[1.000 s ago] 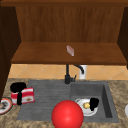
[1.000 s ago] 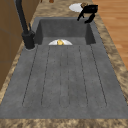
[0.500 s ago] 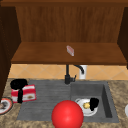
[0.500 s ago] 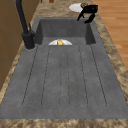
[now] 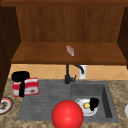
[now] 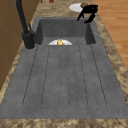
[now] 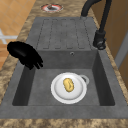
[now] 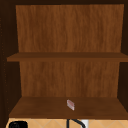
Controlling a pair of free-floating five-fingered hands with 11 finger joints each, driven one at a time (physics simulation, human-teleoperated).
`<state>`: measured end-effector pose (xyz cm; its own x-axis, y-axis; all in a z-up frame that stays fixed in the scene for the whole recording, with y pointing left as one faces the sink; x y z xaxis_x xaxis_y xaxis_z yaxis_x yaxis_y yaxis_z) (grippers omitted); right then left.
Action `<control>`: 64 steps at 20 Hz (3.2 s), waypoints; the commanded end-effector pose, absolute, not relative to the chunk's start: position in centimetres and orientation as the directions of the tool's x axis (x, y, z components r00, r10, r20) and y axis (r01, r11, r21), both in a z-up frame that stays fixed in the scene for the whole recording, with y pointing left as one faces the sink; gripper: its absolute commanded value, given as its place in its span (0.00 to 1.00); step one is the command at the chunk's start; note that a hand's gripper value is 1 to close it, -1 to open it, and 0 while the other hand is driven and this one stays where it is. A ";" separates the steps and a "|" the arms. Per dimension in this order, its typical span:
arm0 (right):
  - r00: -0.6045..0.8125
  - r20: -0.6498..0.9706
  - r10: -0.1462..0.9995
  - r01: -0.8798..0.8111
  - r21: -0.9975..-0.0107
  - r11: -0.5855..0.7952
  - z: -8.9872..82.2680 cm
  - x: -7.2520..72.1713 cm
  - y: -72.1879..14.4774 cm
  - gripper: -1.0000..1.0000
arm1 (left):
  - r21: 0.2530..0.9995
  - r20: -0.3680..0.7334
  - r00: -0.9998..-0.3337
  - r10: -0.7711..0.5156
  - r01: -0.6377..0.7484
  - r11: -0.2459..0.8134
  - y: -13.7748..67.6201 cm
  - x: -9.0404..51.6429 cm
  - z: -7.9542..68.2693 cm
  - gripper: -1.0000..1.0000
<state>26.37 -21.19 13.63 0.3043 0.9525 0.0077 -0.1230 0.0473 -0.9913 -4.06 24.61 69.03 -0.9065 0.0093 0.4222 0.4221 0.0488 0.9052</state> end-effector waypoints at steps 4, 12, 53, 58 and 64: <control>0.304 0.008 0.953 -0.123 -0.991 0.047 13.6 26.4 -21.2 0.50 | 0.928 0.370 -0.929 0.013 0.370 0.041 22.6 -5.1 74.2 1.00; 0.304 0.008 0.953 -0.123 -0.991 0.047 13.6 26.4 -21.2 0.50 | 0.928 0.371 -0.929 0.018 0.371 0.040 19.9 -5.2 79.8 1.00; 0.304 0.008 0.953 -0.123 -0.991 0.047 13.6 26.4 -21.2 0.50 | 0.936 0.351 -0.936 -0.004 0.351 0.030 12.3 21.0 82.9 1.00; 0.304 0.008 0.953 -0.123 -0.991 0.047 13.6 26.4 -21.2 0.50 | 0.928 0.369 -0.930 0.009 0.369 0.062 12.0 25.1 79.5 1.00; 0.304 0.008 0.953 -0.123 -0.991 0.047 13.6 26.4 -21.2 0.50 | 0.921 0.381 -0.924 0.022 0.381 0.085 12.3 29.8 74.7 1.00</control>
<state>26.37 -21.19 13.63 0.3043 0.9525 0.0077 -0.1230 0.0473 -0.9913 27.67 12.08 76.66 -0.9186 0.0025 0.3952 0.3950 0.0384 0.9179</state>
